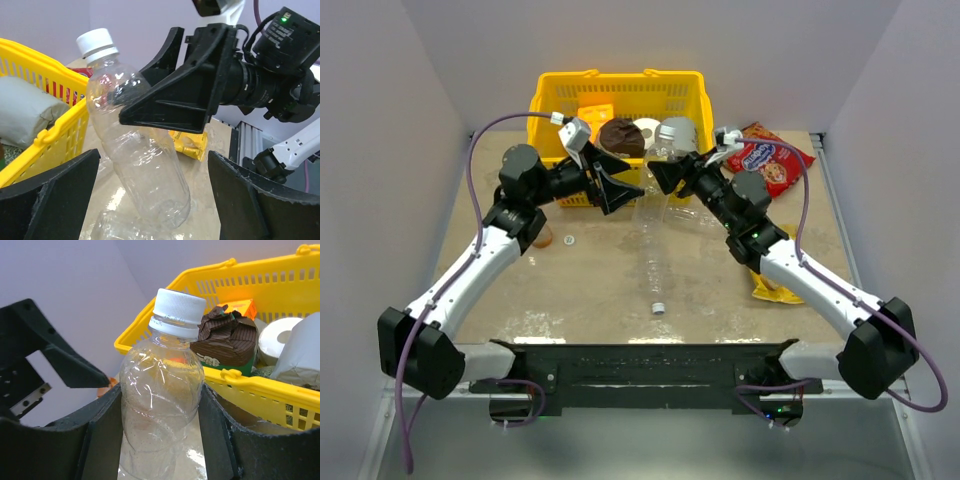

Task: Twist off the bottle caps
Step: Pass from the right arm to the left

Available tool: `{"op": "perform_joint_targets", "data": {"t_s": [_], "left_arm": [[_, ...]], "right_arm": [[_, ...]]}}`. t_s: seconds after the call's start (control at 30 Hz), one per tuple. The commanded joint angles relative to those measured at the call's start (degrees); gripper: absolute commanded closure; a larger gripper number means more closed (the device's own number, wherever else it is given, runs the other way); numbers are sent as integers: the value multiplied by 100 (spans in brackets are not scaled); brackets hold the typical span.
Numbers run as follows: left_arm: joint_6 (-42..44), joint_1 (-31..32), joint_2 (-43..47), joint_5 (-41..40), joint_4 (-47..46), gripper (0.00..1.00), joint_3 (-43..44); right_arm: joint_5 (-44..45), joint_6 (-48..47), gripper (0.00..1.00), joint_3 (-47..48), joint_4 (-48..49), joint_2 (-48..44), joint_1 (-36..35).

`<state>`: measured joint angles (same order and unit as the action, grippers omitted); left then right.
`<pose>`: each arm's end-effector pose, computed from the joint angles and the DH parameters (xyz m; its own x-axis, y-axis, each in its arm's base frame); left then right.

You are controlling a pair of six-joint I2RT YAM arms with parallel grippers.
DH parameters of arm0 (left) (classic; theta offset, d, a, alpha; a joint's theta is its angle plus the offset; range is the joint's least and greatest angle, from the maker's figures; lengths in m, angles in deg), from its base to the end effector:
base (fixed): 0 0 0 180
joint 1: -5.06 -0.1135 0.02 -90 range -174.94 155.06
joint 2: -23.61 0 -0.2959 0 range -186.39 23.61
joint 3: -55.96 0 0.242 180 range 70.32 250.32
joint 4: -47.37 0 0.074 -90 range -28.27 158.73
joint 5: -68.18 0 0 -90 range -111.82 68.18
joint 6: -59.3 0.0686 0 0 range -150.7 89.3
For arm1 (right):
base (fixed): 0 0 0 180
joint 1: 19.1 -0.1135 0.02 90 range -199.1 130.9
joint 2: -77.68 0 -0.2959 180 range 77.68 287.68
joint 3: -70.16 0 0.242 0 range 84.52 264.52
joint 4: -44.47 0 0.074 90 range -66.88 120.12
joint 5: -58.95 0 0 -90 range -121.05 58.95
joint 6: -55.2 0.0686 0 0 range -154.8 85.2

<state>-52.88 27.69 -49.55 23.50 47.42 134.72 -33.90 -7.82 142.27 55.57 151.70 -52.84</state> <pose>0.2552 -0.1592 0.4321 -0.2661 -0.1767 -0.9476 0.8891 0.3348 -0.3121 0.2651 0.1812 0.4127 -0.1518 0.4435 -0.8833 -0.5910 0.6756 0.4408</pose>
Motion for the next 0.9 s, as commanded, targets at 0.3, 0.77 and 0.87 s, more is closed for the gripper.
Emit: {"op": "perform_joint_targets", "data": {"t_s": [0.3, 0.77, 0.87], "left_arm": [[-1017, 92, -550, 636, -855, 5, -200], [-859, 426, -769, 478, -740, 23, -244], [-771, 461, -787, 408, -705, 39, -261]], "right_arm": [[-637, 87, 63, -528, 2147, -98, -10], [-761, 141, 64, -441, 2385, 376, -98], [-699, 114, 62, -397, 2350, 429, -133]]}}
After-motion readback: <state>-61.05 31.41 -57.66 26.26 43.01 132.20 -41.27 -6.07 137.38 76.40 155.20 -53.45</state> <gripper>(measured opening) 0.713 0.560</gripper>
